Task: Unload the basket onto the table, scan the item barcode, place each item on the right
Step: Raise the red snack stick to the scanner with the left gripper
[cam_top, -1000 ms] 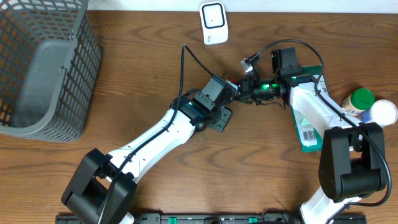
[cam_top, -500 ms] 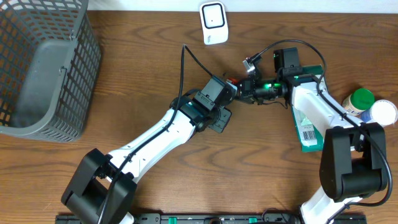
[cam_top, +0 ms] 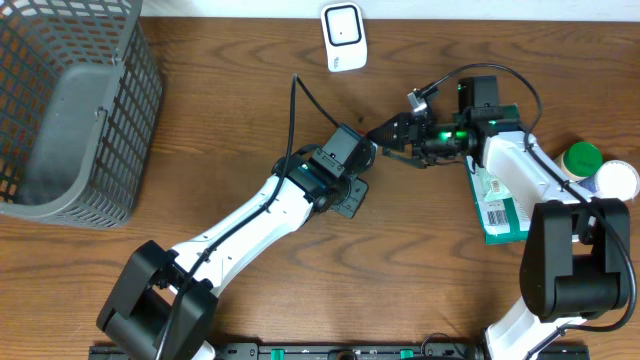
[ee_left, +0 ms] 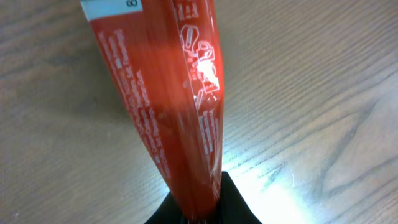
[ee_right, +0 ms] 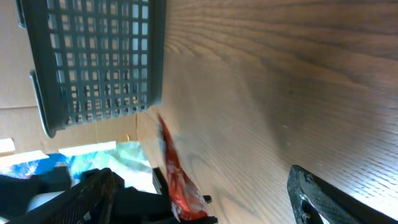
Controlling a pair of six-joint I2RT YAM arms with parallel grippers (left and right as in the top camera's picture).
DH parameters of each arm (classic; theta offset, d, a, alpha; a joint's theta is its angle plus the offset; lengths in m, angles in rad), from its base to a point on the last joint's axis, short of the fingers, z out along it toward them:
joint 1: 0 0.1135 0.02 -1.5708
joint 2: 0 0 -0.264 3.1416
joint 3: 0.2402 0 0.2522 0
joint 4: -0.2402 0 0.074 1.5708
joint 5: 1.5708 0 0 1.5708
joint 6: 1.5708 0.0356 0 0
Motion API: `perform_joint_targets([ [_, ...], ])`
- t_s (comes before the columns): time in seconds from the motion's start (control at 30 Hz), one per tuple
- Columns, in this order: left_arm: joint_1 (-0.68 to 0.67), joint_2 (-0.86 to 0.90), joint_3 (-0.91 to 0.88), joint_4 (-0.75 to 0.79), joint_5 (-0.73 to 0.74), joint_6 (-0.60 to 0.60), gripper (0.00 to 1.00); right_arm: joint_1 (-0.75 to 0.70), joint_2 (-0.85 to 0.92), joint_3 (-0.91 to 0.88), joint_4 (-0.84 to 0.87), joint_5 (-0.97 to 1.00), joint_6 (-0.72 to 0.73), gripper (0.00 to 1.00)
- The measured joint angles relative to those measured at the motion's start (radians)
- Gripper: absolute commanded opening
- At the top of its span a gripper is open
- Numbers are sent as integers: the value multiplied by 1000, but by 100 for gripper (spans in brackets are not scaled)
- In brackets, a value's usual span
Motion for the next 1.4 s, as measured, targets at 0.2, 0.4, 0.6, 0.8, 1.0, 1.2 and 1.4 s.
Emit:
perform_joint_targets([
  [0.2, -1, 0, 77, -130, 1, 11, 7, -52, 0, 32, -17, 16, 22, 87],
  [0.4, 41, -1, 250, -318, 87, 33, 7, -71, 0, 108, -132, 149, 32, 90],
  [0.6, 213, -9, 386, -410, 276, 75, 7, -71, 0, 115, -180, 212, 21, 80],
  [0.8, 240, -9, 386, -417, 325, 132, 7, -61, 0, 115, -165, 20, -31, 75],
  [1.0, 197, 7, 386, -418, 343, 157, 7, 7, 0, 115, -120, -33, -41, 73],
  [1.2, 177, 11, 386, -426, 343, 164, 7, 53, 0, 116, 19, -149, 0, 69],
  [1.4, 178, 11, 386, -429, 317, 165, 7, 53, 0, 116, 41, -184, 37, 67],
])
